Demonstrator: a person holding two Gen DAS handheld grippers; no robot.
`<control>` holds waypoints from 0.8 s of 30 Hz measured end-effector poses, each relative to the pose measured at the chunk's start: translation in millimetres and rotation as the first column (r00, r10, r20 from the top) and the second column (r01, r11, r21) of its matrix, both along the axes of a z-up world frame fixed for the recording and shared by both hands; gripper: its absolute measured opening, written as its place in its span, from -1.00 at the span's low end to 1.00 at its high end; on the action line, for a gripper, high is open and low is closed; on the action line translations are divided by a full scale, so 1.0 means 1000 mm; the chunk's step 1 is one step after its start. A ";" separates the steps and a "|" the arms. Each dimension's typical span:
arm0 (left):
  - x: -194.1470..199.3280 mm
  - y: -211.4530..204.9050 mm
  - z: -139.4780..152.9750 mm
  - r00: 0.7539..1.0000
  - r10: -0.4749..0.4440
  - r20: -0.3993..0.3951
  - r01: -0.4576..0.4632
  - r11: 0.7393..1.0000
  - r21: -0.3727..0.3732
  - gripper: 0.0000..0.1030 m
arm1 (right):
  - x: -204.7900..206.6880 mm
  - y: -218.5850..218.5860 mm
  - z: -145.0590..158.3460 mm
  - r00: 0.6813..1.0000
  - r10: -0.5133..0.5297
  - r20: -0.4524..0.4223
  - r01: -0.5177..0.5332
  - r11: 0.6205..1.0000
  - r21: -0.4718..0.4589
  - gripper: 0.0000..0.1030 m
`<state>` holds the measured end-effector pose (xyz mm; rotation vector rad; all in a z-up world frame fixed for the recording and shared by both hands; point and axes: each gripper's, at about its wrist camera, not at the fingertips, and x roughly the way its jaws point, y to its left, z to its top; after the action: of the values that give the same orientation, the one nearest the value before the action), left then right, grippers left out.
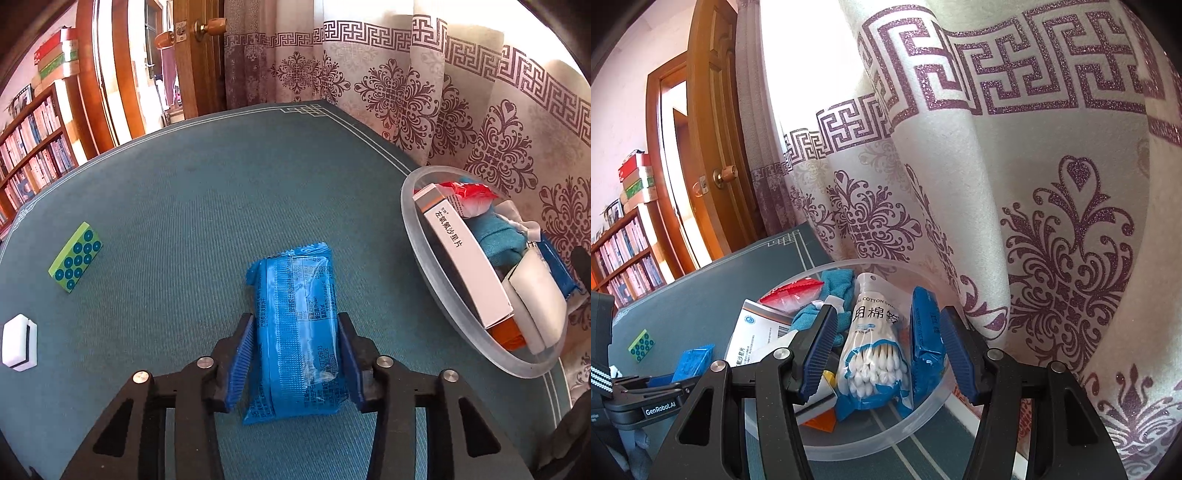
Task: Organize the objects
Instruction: 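Carry the left tool's biscuit pack into the bowl and release it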
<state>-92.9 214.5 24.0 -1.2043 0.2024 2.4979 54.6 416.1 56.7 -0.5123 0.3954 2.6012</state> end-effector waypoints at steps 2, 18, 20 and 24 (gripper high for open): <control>0.002 0.001 0.005 1.000 0.000 -0.013 0.000 1.000 0.005 -0.15 | 0.000 0.000 0.000 1.000 0.001 0.000 -0.001 1.000 0.000 0.15; 0.029 0.075 0.075 0.965 -0.187 -0.182 0.194 0.981 0.021 -0.16 | -0.001 0.001 0.002 1.000 -0.001 -0.006 0.001 1.000 -0.007 0.15; 0.029 0.087 0.077 0.957 -0.208 -0.200 0.216 0.976 0.019 -0.16 | -0.001 0.000 0.002 1.000 -0.001 -0.005 0.001 1.000 -0.009 0.15; 0.019 0.104 0.074 0.951 -0.236 -0.198 0.251 0.966 0.058 -0.13 | -0.002 0.000 0.001 1.000 0.002 -0.004 -0.002 1.000 -0.009 0.15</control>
<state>-74.2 318.3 98.1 -0.8510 0.2761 2.3756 52.2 416.3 58.1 -0.5113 0.4085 2.6034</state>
